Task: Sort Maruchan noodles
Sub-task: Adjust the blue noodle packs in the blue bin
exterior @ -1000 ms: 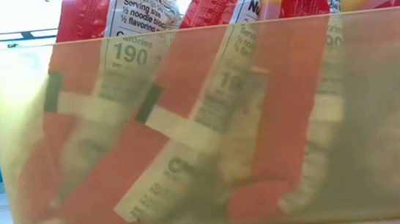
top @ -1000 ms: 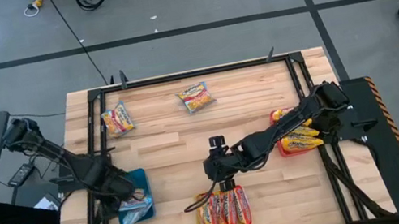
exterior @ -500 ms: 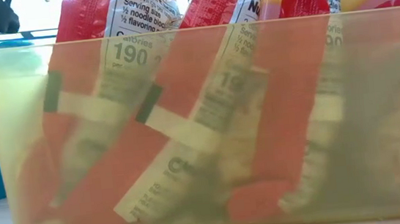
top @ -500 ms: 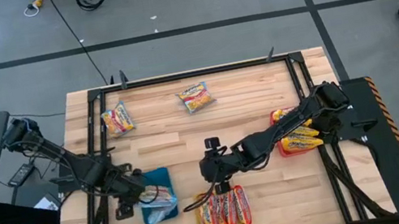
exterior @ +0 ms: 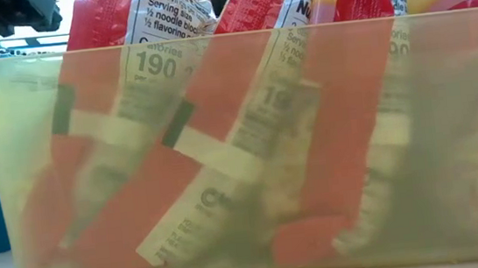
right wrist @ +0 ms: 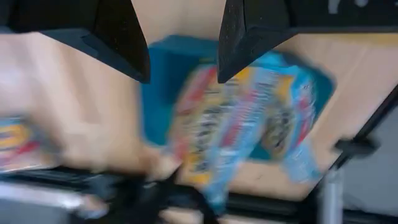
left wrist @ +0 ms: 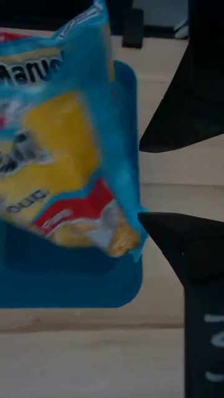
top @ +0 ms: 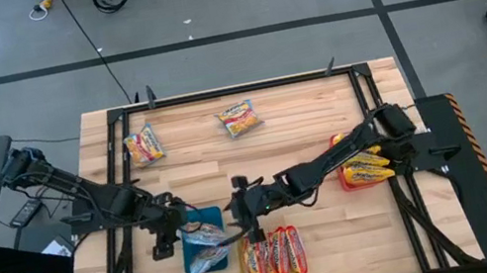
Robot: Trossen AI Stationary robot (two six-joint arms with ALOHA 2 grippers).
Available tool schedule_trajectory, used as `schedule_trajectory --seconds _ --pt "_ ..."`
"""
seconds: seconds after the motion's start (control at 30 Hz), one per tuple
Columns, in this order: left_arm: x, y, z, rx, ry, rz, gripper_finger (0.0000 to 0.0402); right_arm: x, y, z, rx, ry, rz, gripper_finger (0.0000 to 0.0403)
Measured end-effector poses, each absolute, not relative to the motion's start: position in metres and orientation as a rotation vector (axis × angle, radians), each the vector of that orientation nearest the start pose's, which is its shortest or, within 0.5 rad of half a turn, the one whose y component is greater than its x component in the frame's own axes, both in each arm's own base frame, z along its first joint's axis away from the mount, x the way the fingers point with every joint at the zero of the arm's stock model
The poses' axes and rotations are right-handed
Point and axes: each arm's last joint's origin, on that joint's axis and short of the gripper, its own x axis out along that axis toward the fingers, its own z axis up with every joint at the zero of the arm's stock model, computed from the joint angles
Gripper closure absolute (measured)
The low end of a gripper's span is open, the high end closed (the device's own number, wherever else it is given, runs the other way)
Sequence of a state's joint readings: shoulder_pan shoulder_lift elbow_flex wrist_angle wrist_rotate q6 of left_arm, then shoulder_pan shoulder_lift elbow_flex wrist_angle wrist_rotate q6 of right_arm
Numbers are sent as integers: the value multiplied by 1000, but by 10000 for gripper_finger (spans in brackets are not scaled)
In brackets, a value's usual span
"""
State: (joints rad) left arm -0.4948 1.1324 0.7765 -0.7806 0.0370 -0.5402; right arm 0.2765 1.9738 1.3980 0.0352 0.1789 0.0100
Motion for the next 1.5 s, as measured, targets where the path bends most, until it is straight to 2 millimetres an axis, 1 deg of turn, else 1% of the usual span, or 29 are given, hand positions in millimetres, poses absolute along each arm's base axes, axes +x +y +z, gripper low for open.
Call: schedule_trajectory --seconds 0.07,0.13,0.2,0.27,0.3,0.33,0.4,0.43,0.47,0.57,0.63,0.7,0.77,0.83,0.93,1.03,1.17,1.3,1.4,1.5 --pt "175 -94 225 -226 1222 -164 231 437 120 202 -99 500 175 213" --pt "173 -92 224 -231 1250 -145 231 445 126 197 -115 476 236 212" --pt "171 -91 223 -234 1276 -127 231 451 133 200 -157 455 265 208" --pt "168 -89 222 -226 1301 -115 231 457 139 207 -187 421 267 199" --pt "168 -89 222 -224 1308 -112 231 460 142 206 -204 432 267 192" --pt "168 -89 222 -223 1308 -111 231 464 144 208 -209 416 262 186" --pt "167 -88 223 -210 1306 -103 231 468 145 203 -224 462 228 174" --pt "168 -88 225 -196 1291 -94 231 472 145 204 -216 462 207 169" --pt "170 -88 228 -172 1262 -80 231 472 144 203 -219 502 191 165" --pt "175 -83 238 -63 1152 9 231 478 140 201 -205 546 165 158" --pt "178 -76 240 0 1091 98 231 482 139 198 -203 558 149 158" --pt "183 -70 240 15 1055 143 231 485 141 196 -206 558 152 159" --pt "189 -65 231 7 1048 140 231 485 145 195 -212 558 157 160" --pt "194 -64 218 -18 1037 81 231 487 147 192 -209 546 154 160" --pt "201 -66 197 -64 1037 -15 231 489 147 181 -213 561 149 160" --pt "203 -68 180 -63 1099 -42 231 492 147 170 -217 568 147 160" --pt "206 -72 166 -22 1173 -65 231 495 142 162 -236 562 66 160" --pt "212 -74 153 23 1215 -96 231 499 134 168 -262 516 -46 160" --pt "216 -75 145 48 1233 -112 231 499 132 168 -282 510 -52 160" --pt "217 -76 145 65 1229 -129 231 499 132 167 -286 518 -47 160"
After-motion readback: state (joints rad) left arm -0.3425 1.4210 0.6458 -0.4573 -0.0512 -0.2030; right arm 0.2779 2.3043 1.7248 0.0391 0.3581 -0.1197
